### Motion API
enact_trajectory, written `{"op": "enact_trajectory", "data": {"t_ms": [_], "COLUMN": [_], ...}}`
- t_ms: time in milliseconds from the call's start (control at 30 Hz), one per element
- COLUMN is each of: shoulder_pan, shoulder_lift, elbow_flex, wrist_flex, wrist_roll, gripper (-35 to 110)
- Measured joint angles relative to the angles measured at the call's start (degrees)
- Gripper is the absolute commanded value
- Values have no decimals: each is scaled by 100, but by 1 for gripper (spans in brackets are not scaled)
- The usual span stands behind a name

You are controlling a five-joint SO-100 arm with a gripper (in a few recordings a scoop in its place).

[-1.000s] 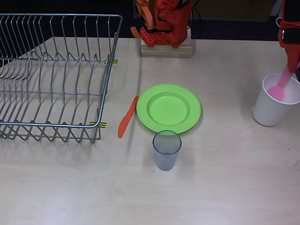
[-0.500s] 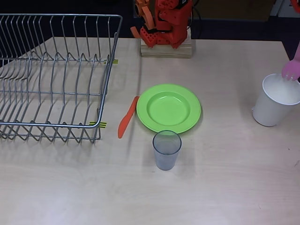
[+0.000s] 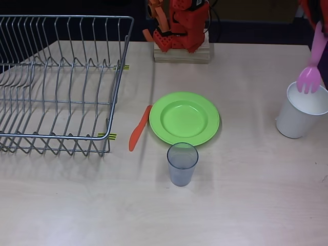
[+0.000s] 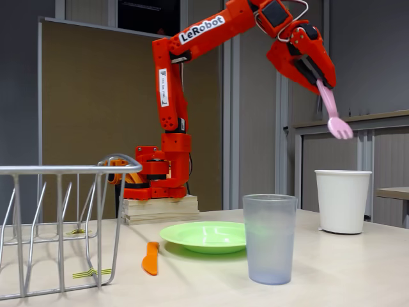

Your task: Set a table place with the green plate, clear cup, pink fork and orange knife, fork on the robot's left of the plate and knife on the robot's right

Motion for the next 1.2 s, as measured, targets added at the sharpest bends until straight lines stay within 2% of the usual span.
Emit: {"op": "enact_trajectory", "data": {"t_ms": [167, 333, 833, 1200], "shoulder_pan": [536, 1055, 1371, 1283], "shoulder_lift": [439, 773, 1696, 1811], "elbow_flex": [1116, 2593, 6442, 8165], "wrist_flex": [-721, -1758, -5106, -7392], "wrist_roll": [-940, -1362, -835, -809], "gripper": [0, 0, 0, 0]}}
